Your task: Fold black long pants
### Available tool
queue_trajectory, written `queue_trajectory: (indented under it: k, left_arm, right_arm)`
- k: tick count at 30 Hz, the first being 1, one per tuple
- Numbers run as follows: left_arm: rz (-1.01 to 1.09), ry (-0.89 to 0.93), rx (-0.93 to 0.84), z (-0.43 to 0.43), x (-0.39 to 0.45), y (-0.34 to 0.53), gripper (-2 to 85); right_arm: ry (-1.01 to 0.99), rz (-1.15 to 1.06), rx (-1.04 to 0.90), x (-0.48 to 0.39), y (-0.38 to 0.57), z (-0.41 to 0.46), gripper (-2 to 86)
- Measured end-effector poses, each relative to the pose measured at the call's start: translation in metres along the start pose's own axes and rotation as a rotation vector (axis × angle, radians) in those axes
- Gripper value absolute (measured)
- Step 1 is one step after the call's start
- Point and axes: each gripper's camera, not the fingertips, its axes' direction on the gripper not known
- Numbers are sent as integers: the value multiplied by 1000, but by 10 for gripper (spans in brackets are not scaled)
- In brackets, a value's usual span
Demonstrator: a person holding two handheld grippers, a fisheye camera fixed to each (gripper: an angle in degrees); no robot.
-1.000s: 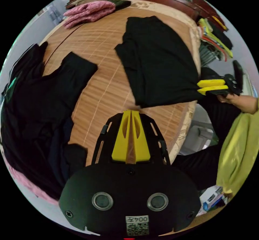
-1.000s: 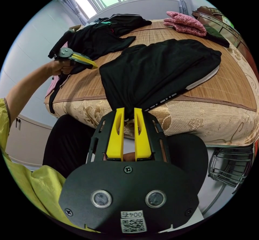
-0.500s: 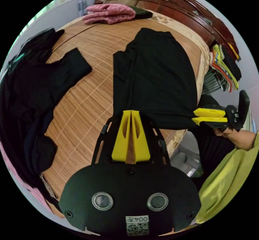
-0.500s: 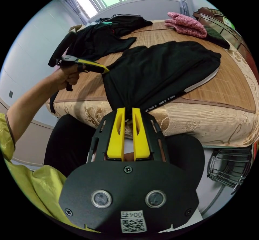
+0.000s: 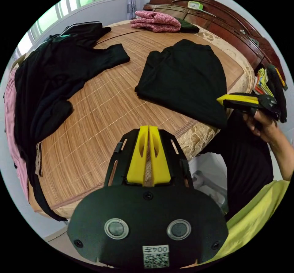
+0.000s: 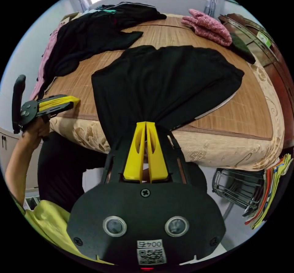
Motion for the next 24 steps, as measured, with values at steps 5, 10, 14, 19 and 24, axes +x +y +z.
queue_trajectory:
  k: [5, 10, 14, 19, 24]
  left_arm:
    - [53, -23, -6, 0, 19, 15, 2]
    - [59, -62, -8, -1, 33, 33, 4]
    - [-3, -16, 22, -3, 31, 50, 7]
    - [-107, 62, 58, -6, 27, 75, 31]
    - [-139, 54, 112, -16, 37, 99, 89]
  right_arm:
    - [-31, -3, -65, 14, -18, -4, -8]
    - [-90, 5, -5, 33, -20, -12, -8]
    - [-90, -13, 58, 47, -21, -26, -4]
    - [-262, 142, 232, 94, -16, -66, 45]
    - [-342, 220, 329, 154, -15, -92, 141]
